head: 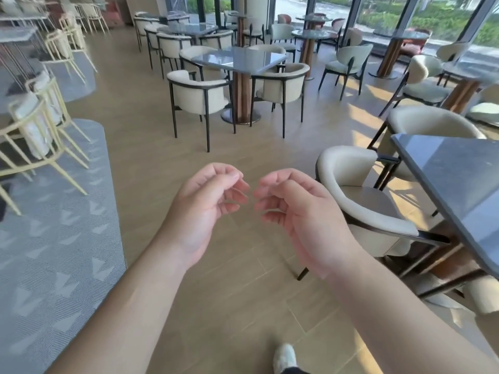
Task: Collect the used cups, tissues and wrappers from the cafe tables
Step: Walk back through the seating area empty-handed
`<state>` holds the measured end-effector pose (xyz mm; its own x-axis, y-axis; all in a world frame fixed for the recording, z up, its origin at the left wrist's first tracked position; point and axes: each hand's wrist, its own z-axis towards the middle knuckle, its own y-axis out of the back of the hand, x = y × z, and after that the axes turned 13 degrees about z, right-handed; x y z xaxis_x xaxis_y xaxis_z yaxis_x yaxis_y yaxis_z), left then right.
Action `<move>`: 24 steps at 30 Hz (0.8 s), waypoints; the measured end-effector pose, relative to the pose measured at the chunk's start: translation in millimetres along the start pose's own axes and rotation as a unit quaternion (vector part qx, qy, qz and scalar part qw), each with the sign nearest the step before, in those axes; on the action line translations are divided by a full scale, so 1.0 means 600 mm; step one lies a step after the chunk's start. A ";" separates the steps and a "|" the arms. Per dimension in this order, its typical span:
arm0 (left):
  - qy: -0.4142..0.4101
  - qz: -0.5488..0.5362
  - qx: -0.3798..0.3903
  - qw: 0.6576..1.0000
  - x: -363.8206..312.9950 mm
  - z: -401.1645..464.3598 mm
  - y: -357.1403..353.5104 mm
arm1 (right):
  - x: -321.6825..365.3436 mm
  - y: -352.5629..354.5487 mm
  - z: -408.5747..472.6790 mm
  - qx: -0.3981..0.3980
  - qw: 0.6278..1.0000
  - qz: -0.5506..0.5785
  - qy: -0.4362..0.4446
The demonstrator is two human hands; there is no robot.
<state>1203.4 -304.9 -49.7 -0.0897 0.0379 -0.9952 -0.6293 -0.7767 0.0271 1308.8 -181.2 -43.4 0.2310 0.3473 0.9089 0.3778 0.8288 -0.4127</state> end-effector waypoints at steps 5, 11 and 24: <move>0.002 0.001 -0.003 1.000 0.023 0.148 -0.001 | -0.004 0.042 0.151 -0.002 1.000 0.025 0.000; 0.016 0.006 -0.010 1.000 0.052 0.373 -0.037 | 0.006 0.126 0.373 -0.009 0.999 0.049 -0.003; 0.011 -0.039 0.046 0.998 0.050 0.788 -0.157 | 0.112 0.304 0.717 -0.043 0.998 0.035 0.037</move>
<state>895.0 66.3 -37.8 -0.0219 0.0822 -0.9964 -0.7015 -0.7114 -0.0432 1007.5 182.2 -31.8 0.3236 0.3675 0.8719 0.4323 0.7622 -0.4818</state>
